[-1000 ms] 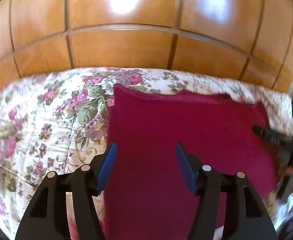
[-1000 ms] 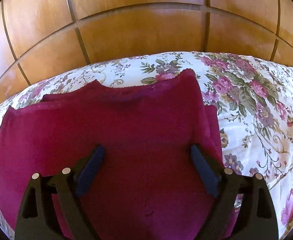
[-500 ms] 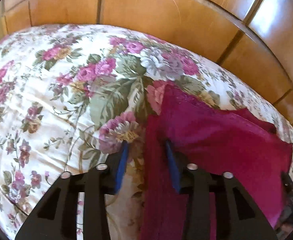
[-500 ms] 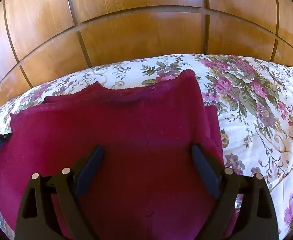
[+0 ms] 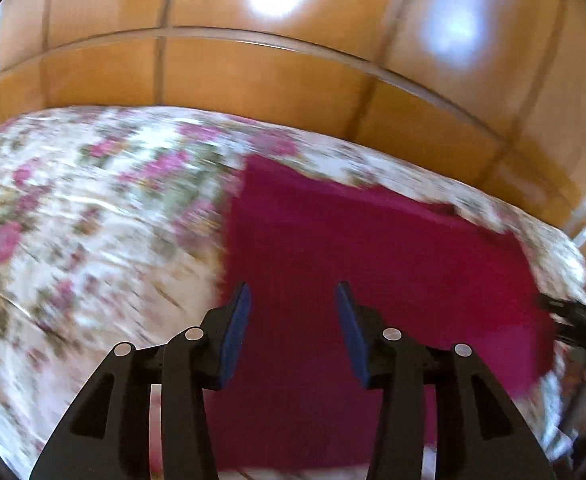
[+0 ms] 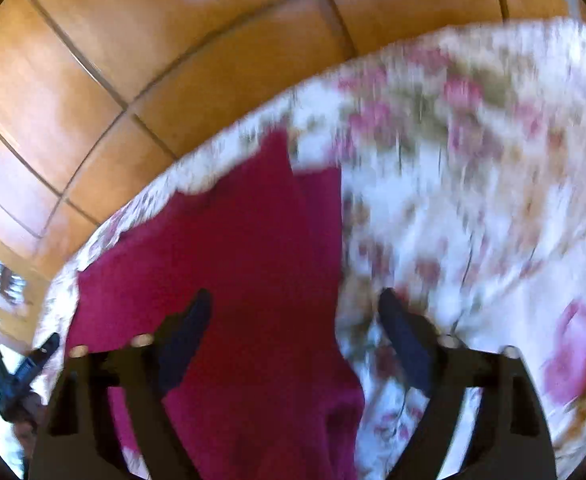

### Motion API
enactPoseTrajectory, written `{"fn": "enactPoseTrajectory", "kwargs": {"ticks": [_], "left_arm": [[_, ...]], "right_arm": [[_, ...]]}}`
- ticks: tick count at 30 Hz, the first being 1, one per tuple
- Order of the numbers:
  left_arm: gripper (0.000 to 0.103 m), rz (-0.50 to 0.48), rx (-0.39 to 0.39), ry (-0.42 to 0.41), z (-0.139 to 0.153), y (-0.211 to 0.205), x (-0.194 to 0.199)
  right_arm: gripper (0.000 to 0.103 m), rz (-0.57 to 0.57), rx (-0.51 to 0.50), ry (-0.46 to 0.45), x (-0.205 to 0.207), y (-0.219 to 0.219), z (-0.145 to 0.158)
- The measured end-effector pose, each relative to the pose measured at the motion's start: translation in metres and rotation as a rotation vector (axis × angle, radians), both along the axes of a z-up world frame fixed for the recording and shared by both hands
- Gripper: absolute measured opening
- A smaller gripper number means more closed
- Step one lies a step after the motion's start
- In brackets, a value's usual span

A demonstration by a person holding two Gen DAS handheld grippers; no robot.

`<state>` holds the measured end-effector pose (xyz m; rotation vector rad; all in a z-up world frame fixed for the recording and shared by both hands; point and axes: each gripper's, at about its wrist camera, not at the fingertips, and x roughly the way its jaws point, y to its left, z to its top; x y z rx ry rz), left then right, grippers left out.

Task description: Fold small clothes

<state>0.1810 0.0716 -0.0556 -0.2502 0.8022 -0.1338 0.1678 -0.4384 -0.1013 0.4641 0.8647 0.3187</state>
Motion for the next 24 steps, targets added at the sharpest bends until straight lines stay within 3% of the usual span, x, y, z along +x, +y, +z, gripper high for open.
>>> {"fn": "enactPoseTrajectory", "kwargs": {"ticks": [3,5,8,11,17,24], "left_arm": [[0.044,-0.090,-0.006,0.023,-0.010,-0.024,-0.009],[0.044,-0.124,0.027,0.054,-0.019,-0.039,-0.008],[0.044,-0.117,0.026,0.088,-0.031,-0.043,-0.001],[0.044,-0.103,-0.018,0.096,-0.029,-0.038,-0.002],[0.044,-0.084,-0.121,0.061,-0.015,-0.017,-0.017],[0.044,-0.053,-0.216,0.027,-0.004,0.022,-0.038]], "right_arm": [[0.070,0.034,0.072,0.007,-0.005,0.001,-0.012],[0.049,0.053,0.129,0.026,-0.005,0.002,-0.014],[0.033,0.096,0.139,0.039,-0.007,0.010,-0.010],[0.030,0.118,0.135,0.021,-0.014,0.020,0.008],[0.028,0.219,0.108,-0.094,-0.029,0.070,0.075],[0.025,0.362,0.003,-0.179,-0.035,0.183,0.132]]}}
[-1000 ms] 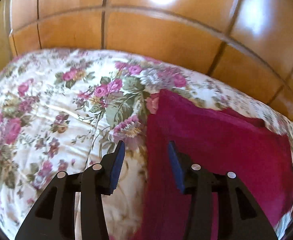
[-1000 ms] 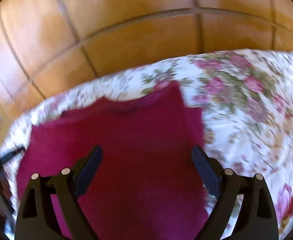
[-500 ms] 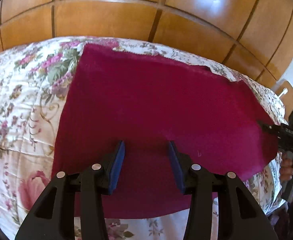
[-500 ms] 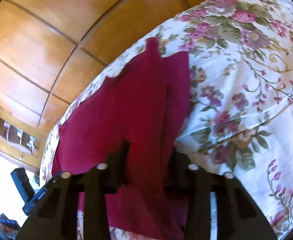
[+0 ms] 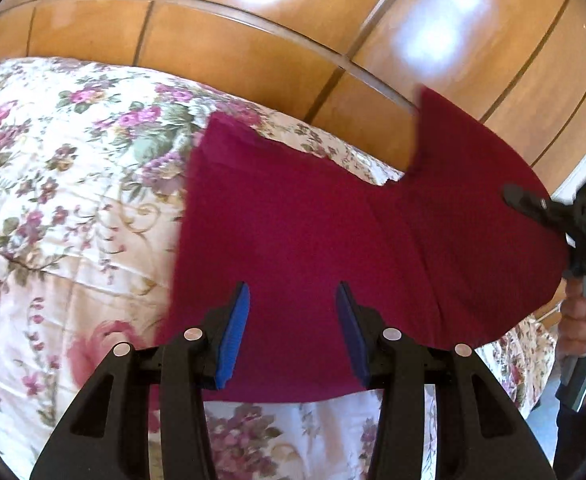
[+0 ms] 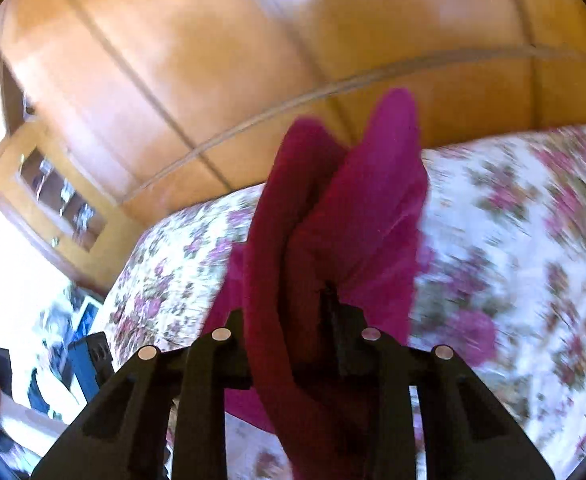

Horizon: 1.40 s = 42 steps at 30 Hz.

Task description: Fold small clothes

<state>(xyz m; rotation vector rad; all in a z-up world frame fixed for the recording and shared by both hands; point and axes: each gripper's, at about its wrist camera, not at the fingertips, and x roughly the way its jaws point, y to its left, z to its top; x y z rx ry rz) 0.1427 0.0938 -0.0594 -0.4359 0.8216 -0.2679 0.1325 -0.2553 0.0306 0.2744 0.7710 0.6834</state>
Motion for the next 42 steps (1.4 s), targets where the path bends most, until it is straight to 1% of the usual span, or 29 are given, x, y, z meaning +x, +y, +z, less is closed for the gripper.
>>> {"fn": "enactPoseTrajectory", "kwargs": {"ticks": [2,3,4,7,9,10,11,12,13,14,16,18,20,22,23,24,25,26,29,30,34,35,36,37,38,40,42], "left_arm": [[0.044,0.023,-0.037,0.016,-0.003,0.016,-0.003],[0.044,0.031,-0.053,0.020,-0.004,0.021,-0.005],[0.044,0.048,-0.082,0.026,-0.005,0.031,-0.007],[0.044,0.084,-0.120,0.025,-0.005,0.050,-0.012],[0.044,0.104,-0.145,0.025,-0.005,0.064,-0.015],[0.044,0.107,-0.155,0.027,-0.005,0.069,-0.016],[0.044,0.112,-0.164,0.029,-0.005,0.074,-0.017],[0.044,0.119,-0.171,0.031,-0.005,0.079,-0.017],[0.044,0.122,-0.181,0.032,-0.005,0.085,-0.017],[0.044,0.123,-0.190,0.032,-0.005,0.088,-0.017],[0.044,0.126,-0.213,0.034,-0.004,0.093,-0.014],[0.044,0.120,-0.237,0.029,-0.001,0.097,-0.012],[0.044,0.109,-0.259,0.020,0.005,0.099,-0.010],[0.044,0.078,-0.291,0.023,0.010,0.095,0.000],[0.048,0.066,-0.302,0.027,0.012,0.093,0.004],[0.055,0.048,-0.318,0.033,0.013,0.090,0.009],[0.056,0.026,-0.332,0.042,0.015,0.085,0.015],[0.056,0.021,-0.330,0.043,0.017,0.081,0.019],[0.056,-0.029,-0.268,0.060,0.024,0.060,0.038],[0.058,-0.037,-0.244,0.085,0.023,0.053,0.046],[0.058,-0.073,-0.180,0.160,0.014,0.032,0.075],[0.057,-0.081,-0.170,0.177,0.012,0.028,0.080],[0.038,-0.091,-0.164,0.184,0.010,0.025,0.082],[0.029,-0.095,-0.127,0.178,0.011,0.019,0.083],[0.017,-0.090,-0.100,0.163,0.013,0.016,0.081],[0.014,-0.068,-0.096,0.114,0.020,0.019,0.068],[0.014,-0.032,-0.065,0.099,0.021,0.026,0.054]], "right_arm": [[0.024,0.041,-0.058,-0.012,0.002,0.044,0.002],[0.024,0.057,-0.079,-0.010,0.003,0.058,0.000],[0.024,0.078,-0.109,-0.002,0.003,0.080,-0.006],[0.024,0.138,-0.203,0.016,0.001,0.138,-0.028],[0.025,0.174,-0.250,0.037,-0.002,0.162,-0.045],[0.029,0.202,-0.279,0.048,-0.006,0.176,-0.055],[0.039,0.221,-0.287,0.056,-0.008,0.183,-0.062],[0.045,0.248,-0.271,0.068,-0.009,0.183,-0.067],[0.056,0.285,-0.210,0.089,-0.010,0.181,-0.071],[0.059,0.306,-0.153,0.101,-0.012,0.175,-0.069],[0.060,0.313,-0.095,0.084,-0.018,0.161,-0.061],[0.060,0.307,-0.042,0.066,-0.025,0.138,-0.052],[0.060,0.270,-0.017,0.049,-0.032,0.109,-0.047],[0.061,0.214,-0.031,0.030,-0.041,0.077,-0.049],[0.061,0.188,-0.050,0.019,-0.045,0.066,-0.049],[0.061,0.158,-0.079,0.006,-0.050,0.054,-0.053],[0.061,0.129,-0.107,0.000,-0.054,0.042,-0.058],[0.061,0.113,-0.123,0.001,-0.057,0.033,-0.061],[0.061,0.067,-0.188,-0.019,-0.069,0.016,-0.075],[0.061,0.064,-0.193,-0.020,-0.071,0.014,-0.076],[0.061,0.059,-0.209,-0.048,-0.078,0.016,-0.080],[0.061,0.064,-0.212,-0.053,-0.079,0.021,-0.082],[0.061,0.074,-0.219,-0.056,-0.080,0.026,-0.084],[0.061,0.081,-0.231,-0.061,-0.079,0.031,-0.086],[0.061,0.091,-0.253,-0.068,-0.080,0.036,-0.090],[0.061,0.113,-0.293,-0.083,-0.087,0.045,-0.097],[0.062,0.118,-0.321,-0.096,-0.090,0.049,-0.103]]}}
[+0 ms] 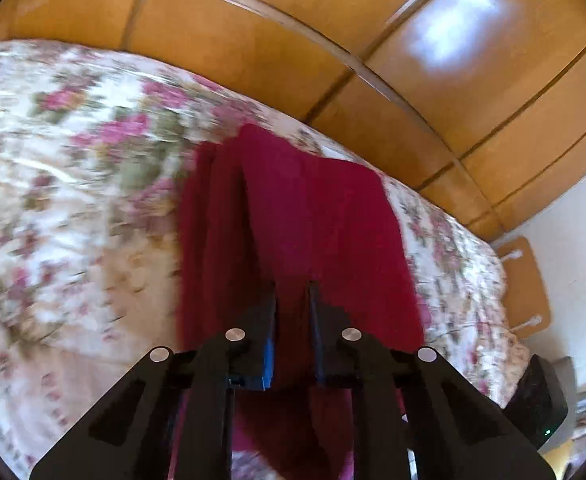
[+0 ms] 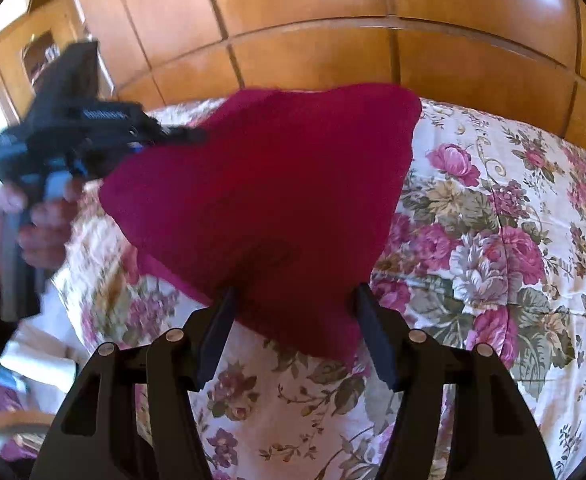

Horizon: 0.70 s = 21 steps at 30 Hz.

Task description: Fold small clothes

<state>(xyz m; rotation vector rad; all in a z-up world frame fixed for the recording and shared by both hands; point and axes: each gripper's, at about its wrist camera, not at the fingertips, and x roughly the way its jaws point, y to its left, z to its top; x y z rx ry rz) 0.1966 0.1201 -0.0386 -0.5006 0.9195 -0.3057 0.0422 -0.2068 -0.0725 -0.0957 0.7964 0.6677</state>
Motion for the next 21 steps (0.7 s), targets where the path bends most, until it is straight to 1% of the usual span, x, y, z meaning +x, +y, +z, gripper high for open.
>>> {"fn": "enactPoseTrajectory", "kwargs": {"ticks": [2,3,4,5,6,7,8,9,11,12,14,16,17,18,20,21], "left_arm": [[0.014,0.040,0.042,0.025,-0.013,0.009,-0.011],[0.014,0.058,0.068,0.060,-0.026,0.013,-0.013],[0.014,0.063,0.061,0.073,-0.032,0.017,-0.013],[0.016,0.075,0.037,0.073,-0.036,0.021,-0.013],[0.027,0.103,0.013,0.070,-0.037,0.025,-0.014],[0.033,0.124,0.015,0.078,-0.036,0.026,-0.015],[0.044,0.150,0.025,0.084,-0.033,0.028,-0.016],[0.045,0.172,0.035,0.083,-0.028,0.028,-0.017],[0.045,0.199,0.062,0.028,-0.010,0.026,-0.025],[0.045,0.202,0.086,-0.014,0.000,0.023,-0.030],[0.045,0.193,0.120,-0.108,0.023,0.012,-0.038],[0.045,0.169,0.160,-0.184,0.038,-0.001,-0.046],[0.045,0.153,0.191,-0.221,0.044,-0.009,-0.049],[0.045,0.142,0.209,-0.241,0.046,-0.016,-0.048],[0.045,0.104,0.256,-0.284,0.049,-0.034,-0.046],[0.045,0.089,0.277,-0.289,0.048,-0.042,-0.043]], "right_arm": [[0.062,0.006,-0.001,0.016,-0.002,0.001,-0.009],[0.062,0.012,0.007,0.033,-0.003,0.002,-0.015],[0.062,0.016,0.001,0.032,-0.003,0.005,-0.018],[0.064,0.017,-0.013,0.021,-0.004,0.009,-0.020],[0.065,0.018,-0.035,0.002,-0.006,0.014,-0.022],[0.067,0.018,-0.048,-0.008,-0.007,0.017,-0.022],[0.068,0.017,-0.057,-0.013,-0.008,0.017,-0.022],[0.068,0.017,-0.067,-0.017,-0.009,0.018,-0.022],[0.067,0.031,-0.094,-0.030,-0.012,0.016,-0.020],[0.067,0.036,-0.104,-0.029,-0.012,0.014,-0.019],[0.067,0.053,-0.091,-0.006,-0.012,0.003,-0.013],[0.066,0.063,-0.042,0.025,-0.010,-0.013,-0.001],[0.066,0.053,-0.016,0.025,-0.009,-0.021,0.007],[0.066,0.043,0.000,0.024,-0.008,-0.026,0.013],[0.066,0.000,0.072,0.030,0.002,-0.042,0.031],[0.066,-0.027,0.120,0.033,0.010,-0.049,0.041]]}}
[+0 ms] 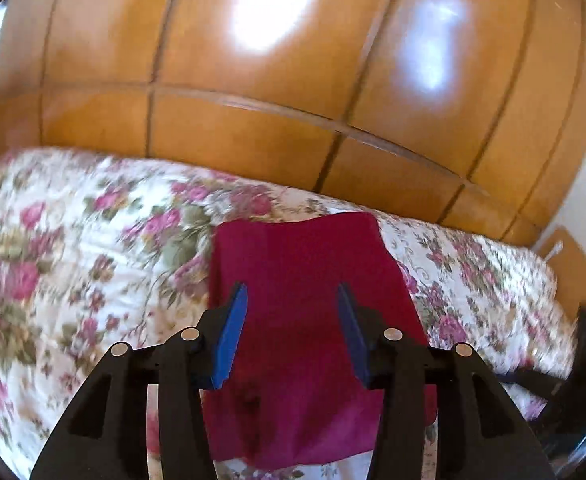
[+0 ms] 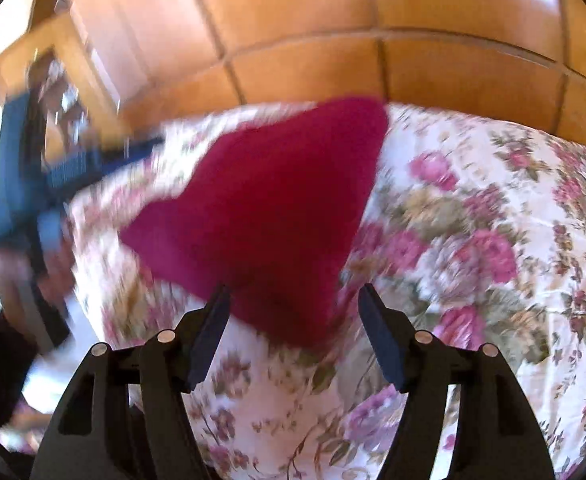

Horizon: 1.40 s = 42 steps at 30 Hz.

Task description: Fold small clothes

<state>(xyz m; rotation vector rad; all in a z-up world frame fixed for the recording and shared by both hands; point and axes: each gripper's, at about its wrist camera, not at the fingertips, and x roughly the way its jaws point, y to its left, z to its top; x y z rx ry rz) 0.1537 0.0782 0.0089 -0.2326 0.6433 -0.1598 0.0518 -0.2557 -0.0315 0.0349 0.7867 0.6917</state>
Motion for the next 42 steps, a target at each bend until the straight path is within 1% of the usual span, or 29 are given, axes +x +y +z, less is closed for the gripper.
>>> {"fn": "enactPoseTrajectory", "kwargs": {"ticks": [2,4,6,7,9,10,11,13,14,15,16,18,20,21,23,27,30,34,38,39,40,42], "left_arm": [[0.045,-0.013,0.020,0.018,-0.007,-0.006,0.010],[0.045,-0.007,0.051,0.043,-0.019,-0.010,0.012],[0.041,0.001,0.067,0.087,-0.037,-0.007,0.013],[0.041,0.008,0.069,0.125,-0.051,-0.002,0.015],[0.041,0.025,0.082,0.171,-0.069,0.003,0.018],[0.041,0.023,0.062,0.190,-0.079,0.008,0.018],[0.041,0.027,0.036,0.190,-0.084,0.013,0.016],[0.041,0.042,0.009,0.184,-0.088,0.020,0.015],[0.041,0.049,0.001,0.188,-0.088,0.021,0.015],[0.041,0.054,-0.002,0.194,-0.088,0.022,0.015],[0.041,0.059,-0.002,0.197,-0.085,0.022,0.016],[0.042,0.069,0.009,0.193,-0.079,0.022,0.014],[0.047,0.078,0.020,0.185,-0.074,0.021,0.012],[0.048,0.082,0.021,0.178,-0.071,0.022,0.011],[0.048,0.082,0.026,0.165,-0.066,0.021,0.009],[0.048,0.083,0.051,0.142,-0.059,0.021,0.008],[0.048,0.081,0.047,0.140,-0.057,0.023,0.010],[0.048,0.076,0.053,0.144,-0.057,0.022,0.011],[0.048,0.071,0.062,0.149,-0.058,0.020,0.013],[0.055,0.070,0.064,0.152,-0.059,0.020,0.013],[0.058,0.070,0.064,0.154,-0.060,0.020,0.014],[0.059,0.062,0.058,0.160,-0.061,0.020,0.015]], "right_arm": [[0.066,-0.036,0.047,-0.001,0.012,-0.001,0.013],[0.066,-0.072,0.068,-0.013,0.029,0.008,0.024],[0.066,-0.077,0.085,-0.014,0.047,0.021,0.029],[0.066,-0.073,0.094,-0.004,0.055,0.031,0.030],[0.066,-0.063,0.096,0.011,0.076,0.051,0.029],[0.066,-0.059,0.082,0.017,0.086,0.064,0.026],[0.067,-0.057,0.060,0.036,0.096,0.077,0.019],[0.068,-0.064,-0.003,0.083,0.113,0.099,-0.006],[0.074,-0.073,-0.041,0.100,0.119,0.107,-0.018],[0.078,-0.078,-0.077,0.070,0.120,0.116,-0.028],[0.083,-0.068,-0.097,0.031,0.112,0.121,-0.029],[0.084,-0.064,-0.154,-0.019,0.104,0.129,-0.029],[0.085,-0.061,-0.161,-0.040,0.098,0.127,-0.028],[0.085,-0.063,-0.149,-0.036,0.097,0.124,-0.028],[0.089,-0.061,-0.118,-0.023,0.097,0.115,-0.024],[0.093,-0.060,-0.030,0.007,0.093,0.093,-0.009],[0.093,-0.087,0.050,0.039,0.094,0.072,-0.003],[0.093,-0.104,0.111,0.100,0.100,0.052,-0.011],[0.093,-0.115,0.145,0.160,0.106,0.042,-0.025],[0.093,-0.109,0.164,0.179,0.108,0.040,-0.029],[0.093,-0.105,0.177,0.189,0.109,0.039,-0.030],[0.093,-0.095,0.200,0.210,0.111,0.039,-0.034]]}}
